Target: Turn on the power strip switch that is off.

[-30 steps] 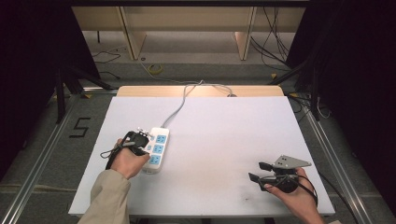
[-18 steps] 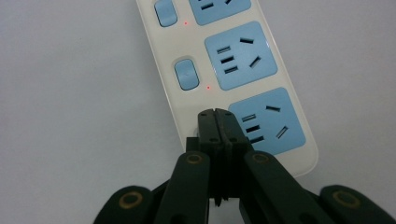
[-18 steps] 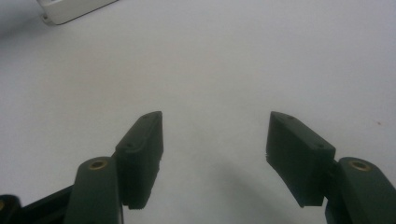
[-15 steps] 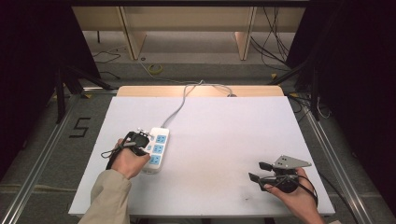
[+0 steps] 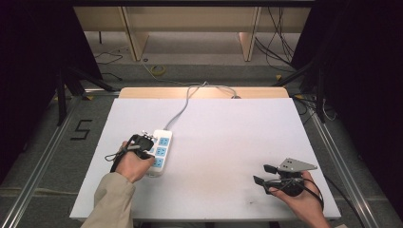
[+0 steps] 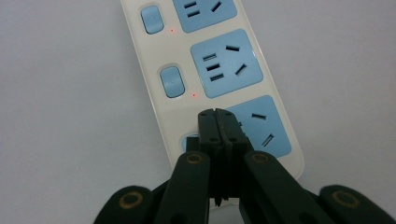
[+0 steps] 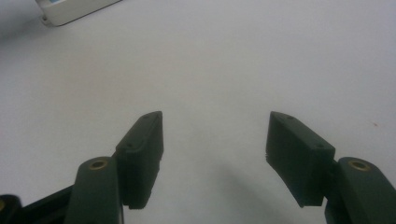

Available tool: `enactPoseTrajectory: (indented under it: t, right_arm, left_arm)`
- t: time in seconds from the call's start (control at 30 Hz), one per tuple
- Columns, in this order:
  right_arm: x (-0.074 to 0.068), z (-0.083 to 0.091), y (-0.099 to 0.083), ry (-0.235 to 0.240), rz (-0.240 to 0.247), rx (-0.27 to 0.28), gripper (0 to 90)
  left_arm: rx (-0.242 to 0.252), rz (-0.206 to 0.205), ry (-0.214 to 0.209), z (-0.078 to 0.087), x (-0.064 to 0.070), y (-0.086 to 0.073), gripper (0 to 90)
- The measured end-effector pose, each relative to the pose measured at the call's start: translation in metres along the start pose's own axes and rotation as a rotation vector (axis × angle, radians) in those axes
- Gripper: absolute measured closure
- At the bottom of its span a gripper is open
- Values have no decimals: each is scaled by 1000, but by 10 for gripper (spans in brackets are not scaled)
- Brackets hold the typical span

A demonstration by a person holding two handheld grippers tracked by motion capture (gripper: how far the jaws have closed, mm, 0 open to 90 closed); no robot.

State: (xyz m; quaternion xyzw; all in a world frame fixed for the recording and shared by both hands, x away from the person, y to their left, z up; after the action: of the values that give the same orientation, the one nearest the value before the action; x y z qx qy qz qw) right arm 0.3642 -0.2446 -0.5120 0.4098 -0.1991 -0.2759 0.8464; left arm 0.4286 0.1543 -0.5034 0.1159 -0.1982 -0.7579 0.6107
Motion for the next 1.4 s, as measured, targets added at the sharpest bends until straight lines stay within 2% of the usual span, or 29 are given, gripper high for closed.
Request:
enactPoseTrajectory:
  t: [0.1, 0.23, 0.67, 1.4]
  right_arm:
    - [0, -1, 0, 2, -3, 2, 377]
    - [1, 0, 0, 0, -4, 1, 377]
    - [0, -1, 0, 3, -10, 3, 377]
    - [-1, -1, 0, 6, -8, 2, 377]
  left_arm:
    - [16, -5, 26, 2, -2, 3, 898]
    - [11, -2, 41, 2, -7, 2, 898]
    - [1, 11, 10, 2, -10, 2, 898]
    - [4, 0, 18, -1, -10, 1, 899]
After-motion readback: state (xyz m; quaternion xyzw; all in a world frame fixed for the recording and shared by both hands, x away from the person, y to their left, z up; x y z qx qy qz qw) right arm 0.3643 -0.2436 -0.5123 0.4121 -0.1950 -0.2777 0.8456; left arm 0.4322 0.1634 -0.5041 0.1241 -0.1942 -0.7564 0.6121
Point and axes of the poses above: each handheld gripper's, and its own axes: z roughly backward along the jaws, y roughly out of its top, x roughly to its right, the point moved 7 cm from there along -z, roughly forward along the jaws, and after that the axes turned 14 degrees about z, right-handed, at the moved point
